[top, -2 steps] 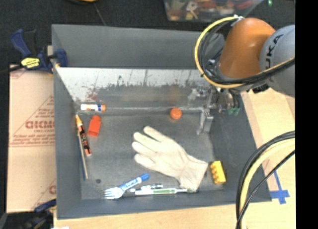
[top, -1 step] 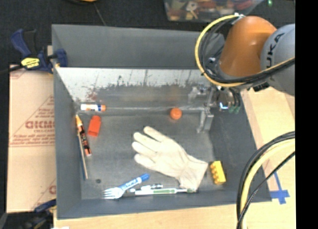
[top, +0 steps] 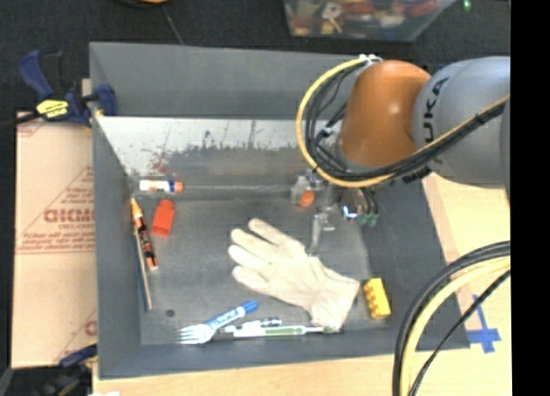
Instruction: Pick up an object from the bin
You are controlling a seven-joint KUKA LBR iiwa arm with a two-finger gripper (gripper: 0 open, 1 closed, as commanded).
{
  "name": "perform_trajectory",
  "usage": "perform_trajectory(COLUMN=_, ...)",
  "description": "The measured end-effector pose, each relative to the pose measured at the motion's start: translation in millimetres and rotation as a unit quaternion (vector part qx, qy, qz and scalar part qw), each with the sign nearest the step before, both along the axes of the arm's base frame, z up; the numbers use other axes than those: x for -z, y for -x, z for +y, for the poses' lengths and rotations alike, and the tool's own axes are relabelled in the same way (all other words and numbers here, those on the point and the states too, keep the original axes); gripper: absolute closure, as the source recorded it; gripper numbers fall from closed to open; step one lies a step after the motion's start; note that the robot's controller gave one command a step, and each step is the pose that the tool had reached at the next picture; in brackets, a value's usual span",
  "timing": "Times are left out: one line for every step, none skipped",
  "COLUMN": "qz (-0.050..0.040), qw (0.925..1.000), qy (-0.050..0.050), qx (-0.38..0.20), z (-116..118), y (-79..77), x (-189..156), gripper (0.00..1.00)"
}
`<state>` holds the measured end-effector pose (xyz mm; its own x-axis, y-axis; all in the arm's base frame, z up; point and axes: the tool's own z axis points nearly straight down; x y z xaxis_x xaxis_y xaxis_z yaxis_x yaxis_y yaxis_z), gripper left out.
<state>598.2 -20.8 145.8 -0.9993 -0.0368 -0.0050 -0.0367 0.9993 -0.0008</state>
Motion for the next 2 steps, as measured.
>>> perform_trajectory(qz=-0.0037, qw=0.9996, qy=0.001, qx=0.028, z=23, y=21.6, x=12, gripper=0.0)
perform_trajectory(qz=-0.0032, qw=0.9977, qy=0.0, qx=0.068, z=23, y=36.3, x=32, gripper=0.0)
